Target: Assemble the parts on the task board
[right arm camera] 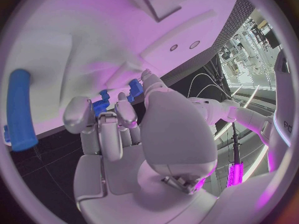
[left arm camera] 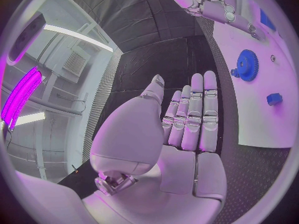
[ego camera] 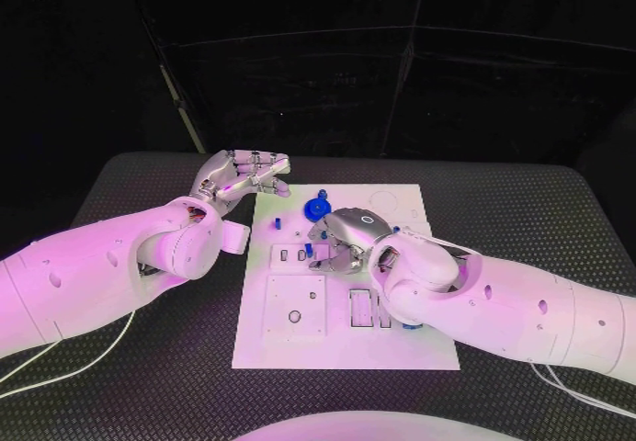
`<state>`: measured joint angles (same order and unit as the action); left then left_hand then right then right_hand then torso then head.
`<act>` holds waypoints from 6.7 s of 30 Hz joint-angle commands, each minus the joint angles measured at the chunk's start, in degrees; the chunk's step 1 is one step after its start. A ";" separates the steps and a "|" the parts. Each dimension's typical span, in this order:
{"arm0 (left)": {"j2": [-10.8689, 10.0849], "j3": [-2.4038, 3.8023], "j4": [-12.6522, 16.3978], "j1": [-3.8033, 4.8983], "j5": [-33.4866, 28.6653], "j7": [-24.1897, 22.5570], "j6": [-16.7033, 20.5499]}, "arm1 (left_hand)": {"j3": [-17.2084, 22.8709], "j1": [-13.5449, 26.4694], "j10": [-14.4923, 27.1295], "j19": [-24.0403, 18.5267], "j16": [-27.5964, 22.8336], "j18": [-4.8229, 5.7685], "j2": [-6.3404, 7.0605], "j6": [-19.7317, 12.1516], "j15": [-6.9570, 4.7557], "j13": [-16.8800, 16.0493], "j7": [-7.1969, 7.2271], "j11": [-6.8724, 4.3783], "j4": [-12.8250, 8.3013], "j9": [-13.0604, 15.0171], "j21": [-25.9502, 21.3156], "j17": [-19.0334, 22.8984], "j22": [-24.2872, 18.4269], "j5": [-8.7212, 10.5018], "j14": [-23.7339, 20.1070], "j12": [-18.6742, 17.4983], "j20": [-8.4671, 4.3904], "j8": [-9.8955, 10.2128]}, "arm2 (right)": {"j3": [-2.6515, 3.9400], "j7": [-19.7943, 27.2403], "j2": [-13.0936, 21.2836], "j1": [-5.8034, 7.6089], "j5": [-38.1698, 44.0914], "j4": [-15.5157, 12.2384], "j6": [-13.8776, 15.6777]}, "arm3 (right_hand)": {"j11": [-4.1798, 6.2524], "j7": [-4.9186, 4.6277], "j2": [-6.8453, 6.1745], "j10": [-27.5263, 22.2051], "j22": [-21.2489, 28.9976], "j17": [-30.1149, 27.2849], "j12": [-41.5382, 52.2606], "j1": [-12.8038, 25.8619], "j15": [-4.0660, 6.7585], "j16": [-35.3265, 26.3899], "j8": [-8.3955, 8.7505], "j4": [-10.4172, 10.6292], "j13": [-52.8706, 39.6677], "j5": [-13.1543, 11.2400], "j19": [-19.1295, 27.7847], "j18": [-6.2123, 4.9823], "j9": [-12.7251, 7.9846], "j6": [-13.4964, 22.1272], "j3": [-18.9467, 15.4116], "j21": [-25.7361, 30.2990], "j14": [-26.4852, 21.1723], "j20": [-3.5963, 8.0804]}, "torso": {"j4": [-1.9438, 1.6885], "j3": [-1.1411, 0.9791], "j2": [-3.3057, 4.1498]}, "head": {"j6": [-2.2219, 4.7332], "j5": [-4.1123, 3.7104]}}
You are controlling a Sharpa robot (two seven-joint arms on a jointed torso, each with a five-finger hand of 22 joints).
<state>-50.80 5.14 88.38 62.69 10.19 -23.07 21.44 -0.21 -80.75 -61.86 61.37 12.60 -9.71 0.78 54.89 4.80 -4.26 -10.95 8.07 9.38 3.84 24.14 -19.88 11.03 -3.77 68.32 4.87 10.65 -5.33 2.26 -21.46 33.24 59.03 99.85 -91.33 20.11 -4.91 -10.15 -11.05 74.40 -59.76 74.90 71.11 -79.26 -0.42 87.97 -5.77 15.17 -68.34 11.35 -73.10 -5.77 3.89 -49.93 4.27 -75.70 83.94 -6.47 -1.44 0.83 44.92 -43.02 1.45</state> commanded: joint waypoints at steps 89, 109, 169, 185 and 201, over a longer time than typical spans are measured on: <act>16.47 -7.06 -10.72 9.45 53.56 53.63 -34.55 | -13.26 15.36 -15.36 20.53 77.40 6.42 -4.93 1.06 -8.88 -63.22 7.72 -8.82 7.13 24.90 57.37 -70.12 63.36 0.81 21.68 67.56 -8.33 -24.86 | 10.38 24.77 13.48 4.71 -40.68 1.73 4.95 | 0.72 0.96 3.88 -3.96 9.99 2.20 -4.58 -4.03 0.56 -5.44 -3.28 -0.52 5.19 4.84 5.41 -1.84 0.36 -2.27 -0.35 6.45 2.88 0.35 | -0.24 -0.89 -3.41 | -1.12 1.23; 16.48 -7.05 -10.15 9.46 53.56 53.63 -35.36 | -10.92 8.86 -15.32 20.40 77.40 6.40 -7.71 0.17 -8.90 -63.38 7.84 -8.92 5.69 27.37 57.40 -70.12 63.60 0.67 21.68 67.68 -8.27 -26.08 | 10.38 24.68 13.08 4.70 -40.67 2.58 4.45 | 0.76 1.00 4.07 -3.89 10.28 1.94 -4.56 -3.98 0.60 -5.64 -3.37 -0.58 5.20 5.08 5.50 -1.88 0.34 -2.31 -0.39 6.66 2.83 0.38 | -0.24 -0.86 -3.36 | -1.56 1.24; 9.39 -6.77 -2.28 9.43 49.87 53.14 -23.85 | 13.26 -0.93 -15.82 20.69 77.40 6.53 -3.33 -1.81 -9.57 -63.44 8.72 -9.73 0.37 33.71 57.48 -70.12 64.91 0.71 21.68 67.09 -8.95 -26.84 | 10.36 25.22 12.51 4.67 -40.66 4.94 3.59 | 0.79 1.03 4.30 -3.76 10.59 1.78 -4.45 -3.87 0.63 -5.79 -3.50 -0.62 5.11 5.26 5.61 -1.93 0.33 -2.43 -0.45 6.90 2.80 0.42 | -0.44 -0.98 -3.52 | -1.89 1.76; 8.46 -6.82 0.04 7.06 55.87 53.34 -17.18 | 20.07 1.14 -16.21 20.99 77.40 6.62 -0.33 -1.77 -9.64 -63.87 8.74 -9.82 0.45 35.36 57.65 -70.12 65.48 0.78 21.68 67.49 -9.00 -27.14 | 10.35 25.31 12.56 4.67 -40.66 5.33 3.48 | 0.79 1.03 4.30 -3.76 10.59 1.78 -4.45 -3.87 0.63 -5.79 -3.50 -0.62 5.11 5.26 5.61 -1.93 0.33 -2.43 -0.45 6.90 2.80 0.42 | -0.70 -1.13 -3.68 | -2.47 1.75; 9.34 -6.87 -0.42 5.95 58.71 53.52 -18.02 | 23.00 1.95 -16.15 21.02 77.40 6.62 0.93 -1.92 -9.65 -63.70 8.74 -9.83 0.00 36.10 57.61 -70.12 65.58 0.78 21.68 67.35 -9.01 -27.22 | 10.35 25.33 12.38 4.67 -40.66 5.48 3.32 | 0.79 1.03 4.30 -3.76 10.59 1.78 -4.45 -3.87 0.63 -5.79 -3.50 -0.62 5.11 5.26 5.61 -1.93 0.33 -2.43 -0.45 6.90 2.80 0.42 | -0.60 -1.13 -3.61 | -2.88 1.82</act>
<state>-41.57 -1.76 88.04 68.64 67.43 30.25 3.29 15.83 -78.76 -76.90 81.87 89.82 -3.96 1.15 52.90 -4.50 -68.20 -2.72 -1.04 16.13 39.74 81.54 -74.91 74.93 -2.86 83.95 72.29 1.60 -32.18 12.56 3.29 45.69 63.60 59.13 -85.78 23.74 -4.20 -9.05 -7.13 70.83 -49.23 74.91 66.72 -83.46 -0.21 82.55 -9.09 14.69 -63.17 16.23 -67.78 -6.68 4.30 -51.96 3.90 -68.99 84.15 -6.04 -2.08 -0.30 41.28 -45.83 3.35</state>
